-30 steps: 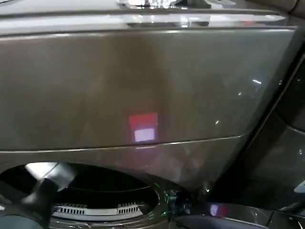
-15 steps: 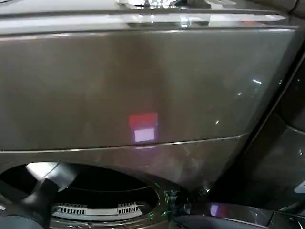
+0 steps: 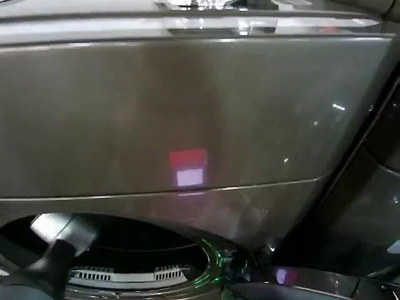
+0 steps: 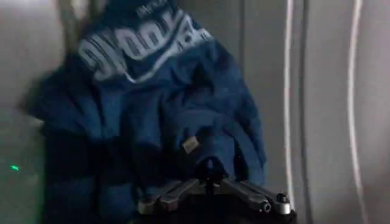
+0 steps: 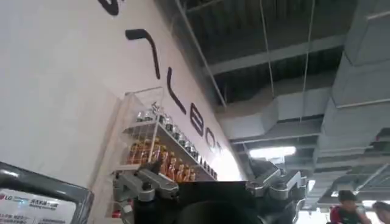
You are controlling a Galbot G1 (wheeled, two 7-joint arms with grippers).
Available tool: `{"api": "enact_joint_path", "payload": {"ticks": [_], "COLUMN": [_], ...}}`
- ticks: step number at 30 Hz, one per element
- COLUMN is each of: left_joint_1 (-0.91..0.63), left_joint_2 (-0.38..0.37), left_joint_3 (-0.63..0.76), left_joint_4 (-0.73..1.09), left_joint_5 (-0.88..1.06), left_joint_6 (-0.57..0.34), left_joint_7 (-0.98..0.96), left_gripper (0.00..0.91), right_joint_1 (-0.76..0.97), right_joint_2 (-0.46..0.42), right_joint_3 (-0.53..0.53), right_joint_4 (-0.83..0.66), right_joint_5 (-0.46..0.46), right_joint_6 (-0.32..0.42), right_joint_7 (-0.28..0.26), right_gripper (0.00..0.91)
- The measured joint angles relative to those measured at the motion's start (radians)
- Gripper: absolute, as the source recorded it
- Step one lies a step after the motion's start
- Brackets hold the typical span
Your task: Grasp the clothes from the dryer.
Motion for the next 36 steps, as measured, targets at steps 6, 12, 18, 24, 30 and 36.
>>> {"api": "enact_joint_path", "payload": {"ticks": [6, 12, 18, 24, 30, 36], "left_joint_1": [0.07, 0.149, 0.188, 0.2, 0.22, 0.249], "left_joint_2": [0.033, 0.036, 0.007, -0.038, -0.07, -0.083], "left_joint_3": [-0.084, -0.132, -0.173, -0.212, -0.244, -0.274], "left_joint_4": [-0.108, -0.199, -0.23, -0.245, -0.263, -0.296], "left_joint_5": [-0.065, -0.141, -0.216, -0.302, -0.374, -0.404], "left_joint_6": [0.015, 0.021, 0.005, -0.028, -0.074, -0.126], "left_joint_7": [-0.127, -0.304, -0.506, -0.691, -0.832, -0.961], "left_gripper": [0.0, 0.0, 0.0, 0.0, 0.0, 0.0], "right_joint_1": [0.005, 0.013, 0.021, 0.031, 0.039, 0.041], "right_joint_2": [0.0, -0.004, -0.01, -0.011, -0.011, -0.008], "right_joint_3": [-0.005, -0.016, -0.025, -0.037, -0.048, -0.051], "right_joint_4": [0.0, -0.004, -0.01, -0.013, -0.014, -0.013], "right_joint_5": [0.0, -0.002, -0.005, -0.009, -0.015, -0.016], "right_joint_6": [0.001, 0.004, 0.006, 0.008, 0.009, 0.009], "right_joint_7": [0.0, -0.002, -0.004, -0.005, -0.005, -0.004], "right_gripper": [0.907, 0.907, 0.907, 0.907, 0.907, 0.907]}}
